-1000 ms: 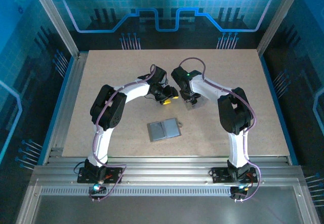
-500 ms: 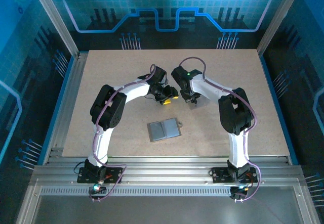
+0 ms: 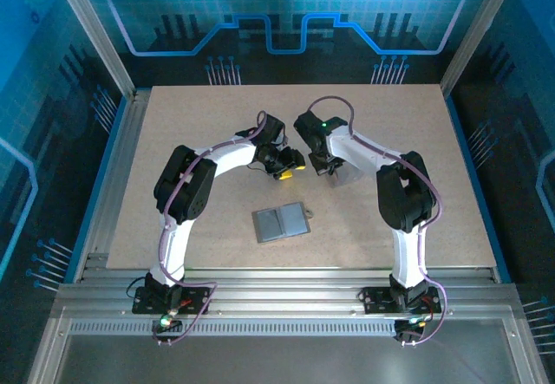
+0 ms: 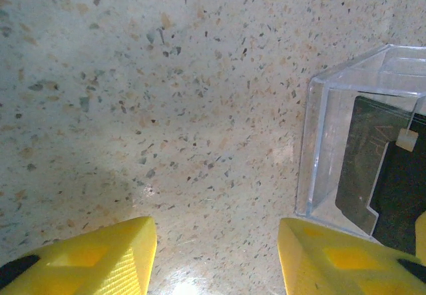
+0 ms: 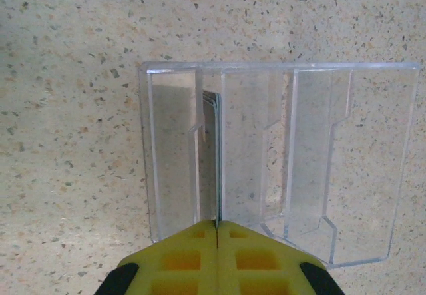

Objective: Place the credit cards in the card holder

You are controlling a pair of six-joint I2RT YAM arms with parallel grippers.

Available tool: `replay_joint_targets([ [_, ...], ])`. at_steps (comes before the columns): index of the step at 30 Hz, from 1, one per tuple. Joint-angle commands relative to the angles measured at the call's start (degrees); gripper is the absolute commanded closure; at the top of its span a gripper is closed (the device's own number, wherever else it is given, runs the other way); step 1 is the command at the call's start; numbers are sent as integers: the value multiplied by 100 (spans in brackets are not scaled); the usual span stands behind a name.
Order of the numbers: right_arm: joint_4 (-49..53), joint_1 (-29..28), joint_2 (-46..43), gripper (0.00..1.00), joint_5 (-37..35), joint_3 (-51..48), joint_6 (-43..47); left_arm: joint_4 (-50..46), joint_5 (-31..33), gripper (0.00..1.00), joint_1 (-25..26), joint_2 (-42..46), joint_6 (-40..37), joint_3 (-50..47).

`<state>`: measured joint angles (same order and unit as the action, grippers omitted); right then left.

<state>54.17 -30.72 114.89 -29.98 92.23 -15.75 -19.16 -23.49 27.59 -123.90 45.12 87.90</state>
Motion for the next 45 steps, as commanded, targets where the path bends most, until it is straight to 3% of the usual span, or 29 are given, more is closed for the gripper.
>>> replay_joint_targets([
  [1, 139, -34, -306, 100, 343, 160, 37, -12, -142, 47, -44, 289, 102, -123],
  [7, -211, 375, -551, 100, 1682, -151, -59, 4, -139, 47, -60, 430, 88, -205],
  [18, -574, 643, -370, 100, 2859, -451, -171, 44, -112, 47, -206, 758, 69, -440],
  [28, -935, 525, -252, 100, 3719, -516, -465, -127, -7, 46, -236, 898, -113, -456],
  [34, -990, 501, -233, 100, 3417, -574, -576, -136, -59, 45, -220, 918, -159, -474],
  [40, -752, 528, -376, 100, 2641, -604, -490, -413, -92, 43, -91, 697, -421, -145],
  [45, -706, 574, -429, 100, 2588, -636, -455, -557, -121, 41, 71, 423, -528, 268],
])
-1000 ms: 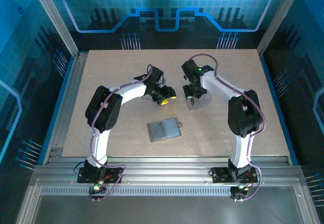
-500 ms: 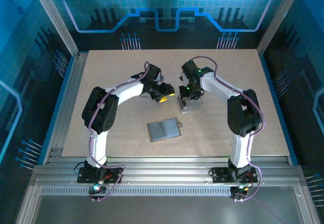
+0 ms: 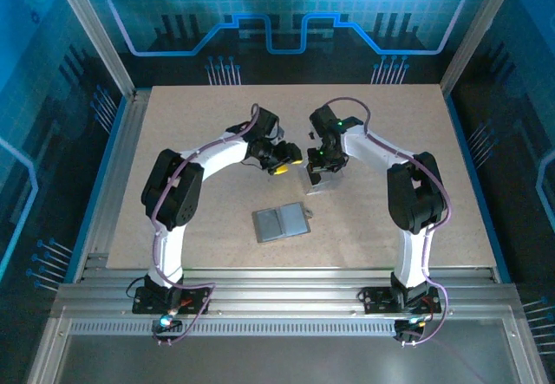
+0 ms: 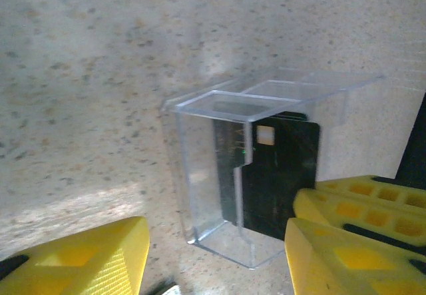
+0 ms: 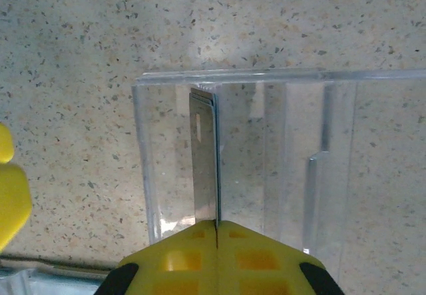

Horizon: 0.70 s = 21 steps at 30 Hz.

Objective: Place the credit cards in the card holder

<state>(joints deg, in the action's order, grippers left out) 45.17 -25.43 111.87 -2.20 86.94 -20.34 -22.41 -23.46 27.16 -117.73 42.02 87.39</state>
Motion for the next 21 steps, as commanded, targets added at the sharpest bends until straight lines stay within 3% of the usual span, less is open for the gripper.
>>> replay_joint_targets([
  [1, 186, 68, -137, 100, -153, -123, 3, -285, -104, 40, 138, -238, -242, 406],
  [11, -32, 345, -201, 100, 422, -348, -36, -826, 461, 40, 315, -634, -487, 955],
  [21, -52, 373, -175, 100, 519, -380, -21, -316, 442, 36, 421, -807, -598, 884],
])
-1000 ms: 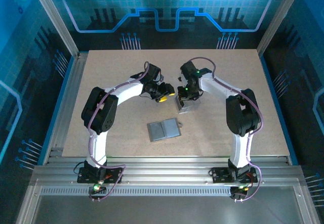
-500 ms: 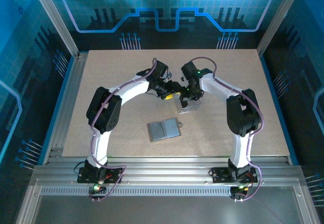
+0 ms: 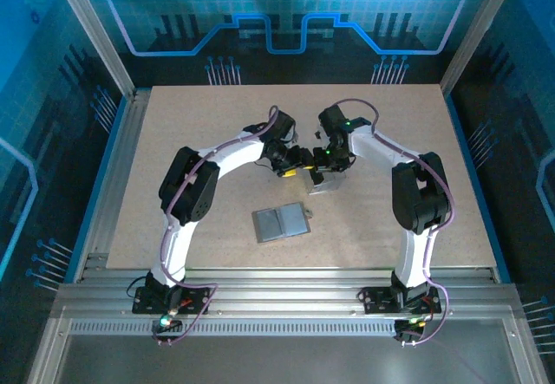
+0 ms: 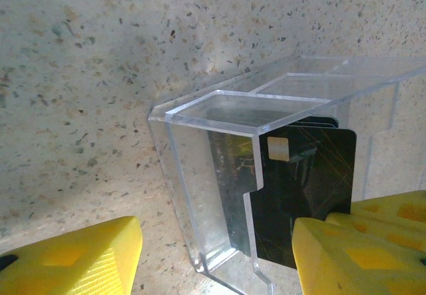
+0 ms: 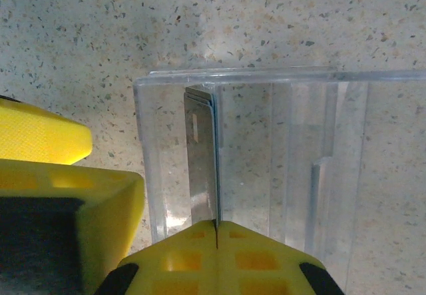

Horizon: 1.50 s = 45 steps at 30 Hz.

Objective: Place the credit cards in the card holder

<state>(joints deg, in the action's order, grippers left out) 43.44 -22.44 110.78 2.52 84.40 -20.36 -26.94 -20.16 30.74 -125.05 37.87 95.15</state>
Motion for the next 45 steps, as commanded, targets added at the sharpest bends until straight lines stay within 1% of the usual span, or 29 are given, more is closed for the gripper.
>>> replay_joint_targets([
  [1, 120, 77, -65, 100, 46, -127, -18, 117, 199, 36, 70, -81, -204, 124],
  [9, 181, 62, -136, 100, -131, -125, -7, -53, 956, 36, 147, -323, -323, 179],
  [13, 217, -5, -145, 100, -325, -124, 6, -20, 1042, 36, 171, -406, -330, 91],
  [16, 248, -63, -123, 93, -537, -111, 6, 13, 1066, 36, 172, -386, -324, -3],
  [21, 279, -205, -33, 75, -830, -60, 7, 66, 1146, 36, 170, -309, -307, -162],
  [24, 297, -267, 55, 72, -935, -20, -2, 74, 1146, 36, 168, -301, -288, -231],
  [27, 281, -296, 105, 69, -966, -13, -9, 131, 1130, 36, 174, -257, -279, -336],
  [30, 182, -281, 137, 65, -701, -48, -27, 137, 1105, 36, 168, -239, -271, -367],
  [35, 108, -251, 249, 65, -491, -101, -21, 205, 1015, 36, 162, -136, -245, -491],
  [40, -25, -158, 161, 62, -125, -242, -62, 315, 753, 36, 96, -59, -78, -598],
  [42, -37, -93, 112, 61, -59, -276, -63, 624, 414, 37, -31, 32, 227, -831],
  [45, -7, -13, 110, 60, -1, -282, -54, 828, 187, 39, -171, 145, 514, -1013],
])
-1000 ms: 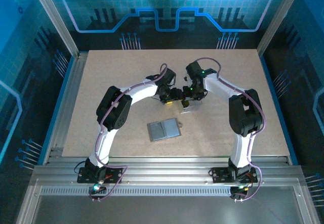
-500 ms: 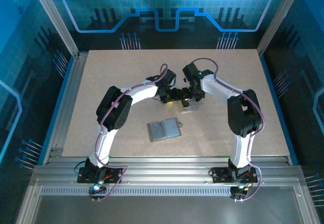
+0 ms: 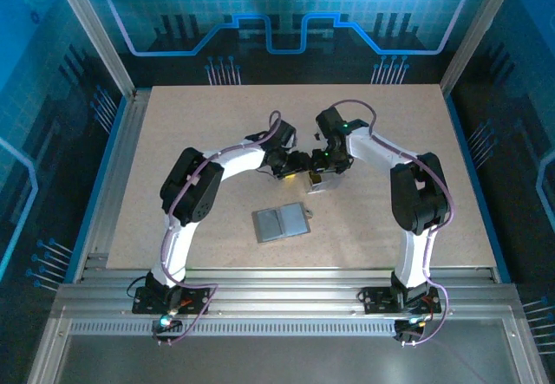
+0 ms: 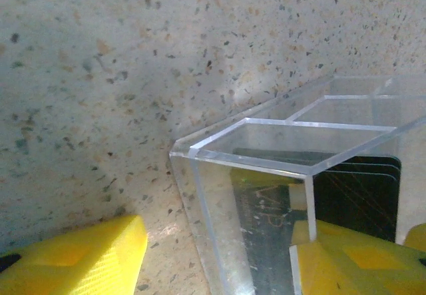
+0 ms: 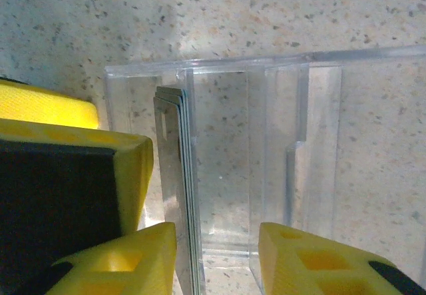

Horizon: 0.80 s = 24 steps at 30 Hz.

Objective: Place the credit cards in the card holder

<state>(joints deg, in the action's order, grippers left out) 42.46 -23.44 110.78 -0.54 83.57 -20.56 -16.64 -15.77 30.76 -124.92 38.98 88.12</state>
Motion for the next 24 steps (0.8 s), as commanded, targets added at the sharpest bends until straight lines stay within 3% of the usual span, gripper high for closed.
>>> replay_joint_targets([
  [1, 96, 94, 115, 60, 300, -209, -31, -161, -312, 40, -203, 157, 452, -342],
  [11, 87, 73, 181, 56, 533, -210, 61, 10, -642, 47, -272, 179, 637, -424],
  [24, 454, -235, 549, 54, -117, -34, 327, 133, -811, 54, -335, 253, 755, -514],
])
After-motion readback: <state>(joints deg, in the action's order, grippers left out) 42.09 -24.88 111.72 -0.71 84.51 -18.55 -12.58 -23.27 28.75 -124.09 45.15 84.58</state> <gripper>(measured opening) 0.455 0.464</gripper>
